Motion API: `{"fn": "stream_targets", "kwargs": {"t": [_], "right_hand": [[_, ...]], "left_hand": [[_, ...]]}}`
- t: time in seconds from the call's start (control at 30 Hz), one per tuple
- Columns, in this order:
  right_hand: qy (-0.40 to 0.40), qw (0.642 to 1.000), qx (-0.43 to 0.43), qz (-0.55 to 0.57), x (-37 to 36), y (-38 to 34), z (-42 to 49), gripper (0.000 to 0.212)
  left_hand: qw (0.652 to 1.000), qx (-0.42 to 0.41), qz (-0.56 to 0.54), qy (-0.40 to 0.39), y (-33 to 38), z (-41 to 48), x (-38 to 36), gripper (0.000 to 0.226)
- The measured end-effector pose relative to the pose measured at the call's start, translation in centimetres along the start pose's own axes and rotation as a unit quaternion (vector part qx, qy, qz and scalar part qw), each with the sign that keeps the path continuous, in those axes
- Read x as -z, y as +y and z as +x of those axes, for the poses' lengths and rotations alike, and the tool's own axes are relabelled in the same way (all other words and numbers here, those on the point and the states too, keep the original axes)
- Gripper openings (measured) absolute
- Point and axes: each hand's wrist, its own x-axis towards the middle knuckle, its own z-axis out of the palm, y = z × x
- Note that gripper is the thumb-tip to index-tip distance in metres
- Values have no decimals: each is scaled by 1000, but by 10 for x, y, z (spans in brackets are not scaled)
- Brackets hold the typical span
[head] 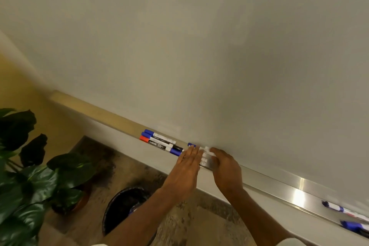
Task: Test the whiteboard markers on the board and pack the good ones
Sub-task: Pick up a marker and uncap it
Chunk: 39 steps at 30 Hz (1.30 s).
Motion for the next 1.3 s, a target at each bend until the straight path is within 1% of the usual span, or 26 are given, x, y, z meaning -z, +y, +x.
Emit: {"fn": "stream_targets", "kwargs": {"t": [0.17, 0.27, 0.37, 0.47, 0.5, 0.57, 0.7, 0.8, 0.87, 0.97, 1.07, 1.2, 1.27, 1.3], "right_hand": [[-41, 999, 18, -7, -19, 0, 16, 36], [-55, 998, 30, -13, -27, 0, 24, 38], [-50, 997, 55, -31, -31, 2, 27, 38], [-41, 994, 88, -56, -34, 6, 28, 44], [-37, 993, 93, -64, -35, 7, 28, 45], [-23, 993, 93, -76, -36, 7, 27, 43], [-5, 992, 93, -89, -41, 9, 25, 37], [-1, 993, 89, -77, -44, 10, 24, 28], [2, 994, 84, -70, -43, 10, 23, 25], [28, 995, 85, -50, -41, 13, 19, 20], [64, 994, 80, -33, -40, 21, 13, 23], [146, 982, 110, -54, -34, 35, -4, 21], [181, 974, 121, -66, -30, 41, -13, 26], [187, 973, 118, -72, -27, 44, -19, 30]], "left_hand": [[1000, -16, 12, -13, -14, 20, -12, 70], [1000, -18, 3, -4, -25, 25, -25, 69], [999, -13, 37, 1, -33, 26, -28, 68], [996, 3, 78, -48, -34, 27, -26, 69], [996, 5, 81, -43, -34, 28, -26, 70], [996, 0, 81, -24, -34, 28, -32, 70], [994, 5, 105, -17, -34, 26, -33, 68], [991, 19, 117, -57, -34, 28, -27, 67], [993, 32, 105, -50, -36, 28, -24, 66], [991, 42, 110, -68, -39, 27, -23, 65], [990, 33, 118, -75, -36, 27, -21, 64], [993, 29, 87, -68, -30, 27, -23, 62], [996, 28, 75, -50, -23, 27, -25, 63], [997, 30, 59, -46, -16, 26, -26, 66]]}}
